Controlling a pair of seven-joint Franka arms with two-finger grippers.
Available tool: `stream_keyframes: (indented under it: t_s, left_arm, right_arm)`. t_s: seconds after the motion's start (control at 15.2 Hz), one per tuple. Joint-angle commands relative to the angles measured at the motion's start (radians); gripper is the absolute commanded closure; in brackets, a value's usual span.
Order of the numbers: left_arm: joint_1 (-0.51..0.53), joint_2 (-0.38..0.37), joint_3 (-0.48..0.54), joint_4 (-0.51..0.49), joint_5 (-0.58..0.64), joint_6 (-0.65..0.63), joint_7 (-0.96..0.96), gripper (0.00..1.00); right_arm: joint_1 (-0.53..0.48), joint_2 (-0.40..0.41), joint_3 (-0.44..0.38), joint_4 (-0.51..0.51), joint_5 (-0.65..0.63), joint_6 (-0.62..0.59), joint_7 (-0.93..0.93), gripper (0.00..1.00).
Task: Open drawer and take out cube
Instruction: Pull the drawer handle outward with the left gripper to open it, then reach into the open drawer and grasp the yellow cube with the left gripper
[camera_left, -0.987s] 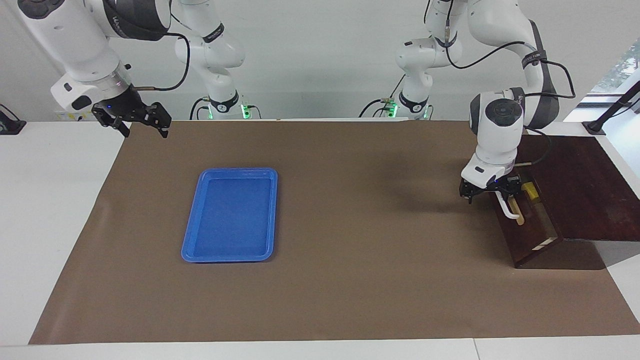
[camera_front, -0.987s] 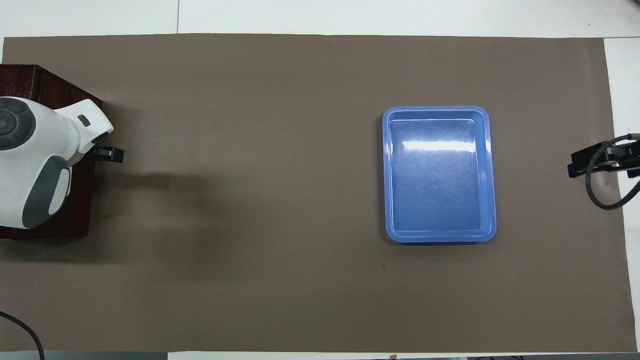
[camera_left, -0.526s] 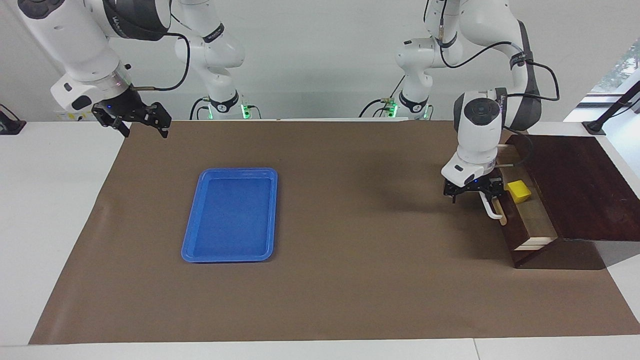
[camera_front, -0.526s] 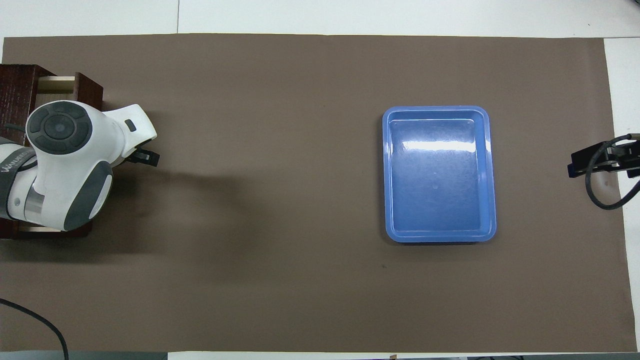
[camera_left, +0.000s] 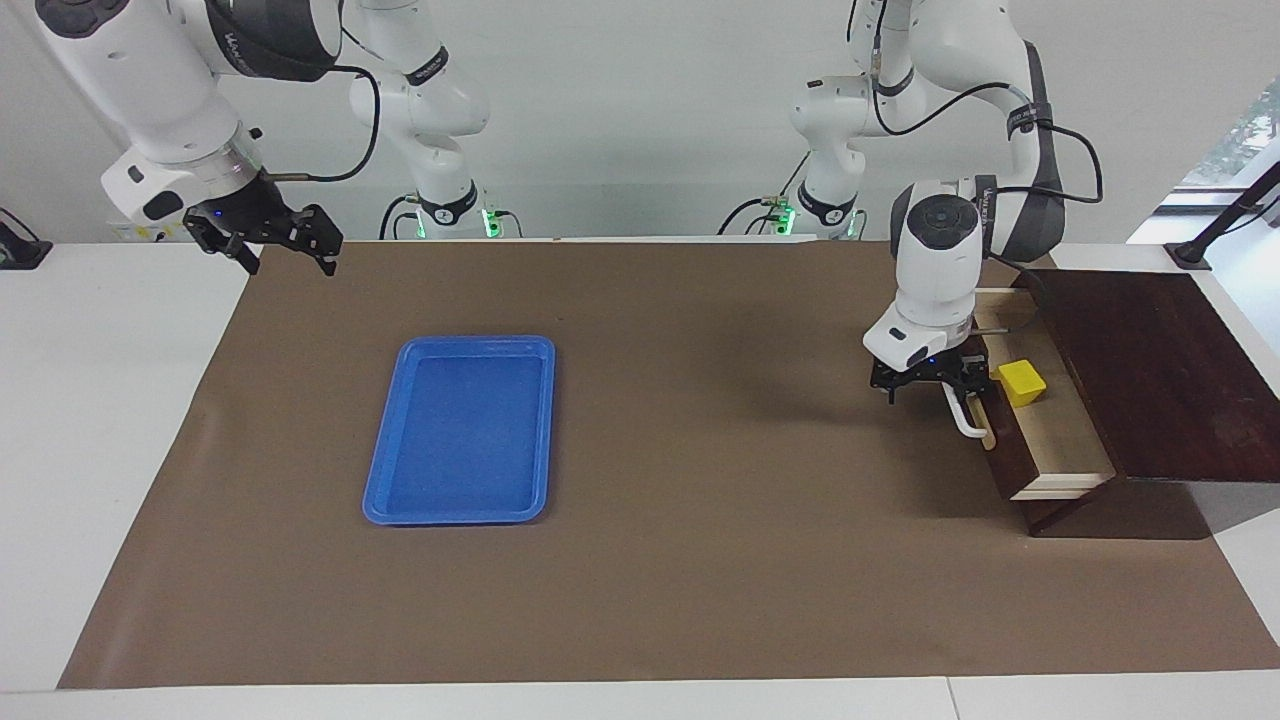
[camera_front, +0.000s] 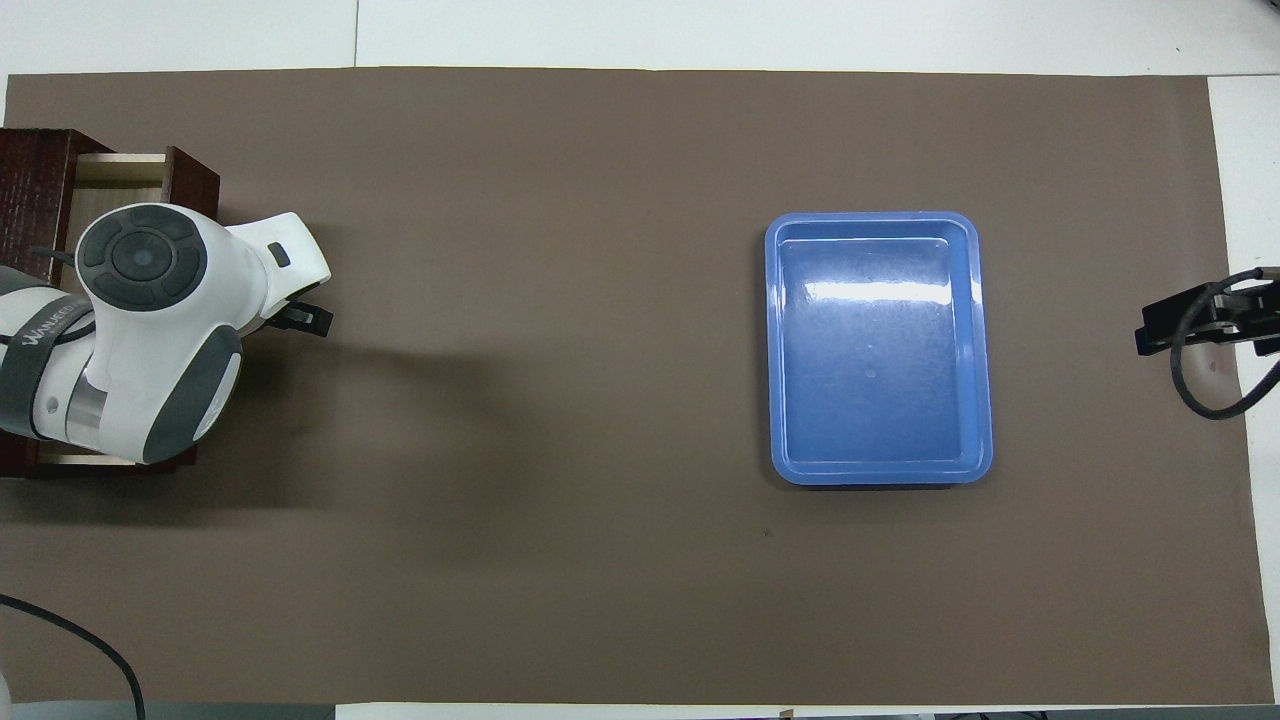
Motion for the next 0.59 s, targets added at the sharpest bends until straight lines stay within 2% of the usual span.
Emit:
stream_keyframes:
  t_s: [0.0,0.2,0.53]
  left_arm:
    - [-0.036,-0.005,0.004,0.011,-0.032,-0.037,-0.002,0.00]
    - [-0.065,0.023,0.004,0.157,-0.047,-0.216,0.001,0.00]
    - [-0.051,0.017,0.013,0.341,-0.260,-0.393,-0.039,0.00]
  right_arm:
    - [-0.011,-0.002,0.012,0.002,-0.005,-0.016,0.007,0.00]
    - [-0.011,-0.002,0.012,0.002,-0.005,-0.016,0.007,0.00]
    - [-0.011,-0.002,0.012,0.002,-0.005,-0.016,0.007,0.00]
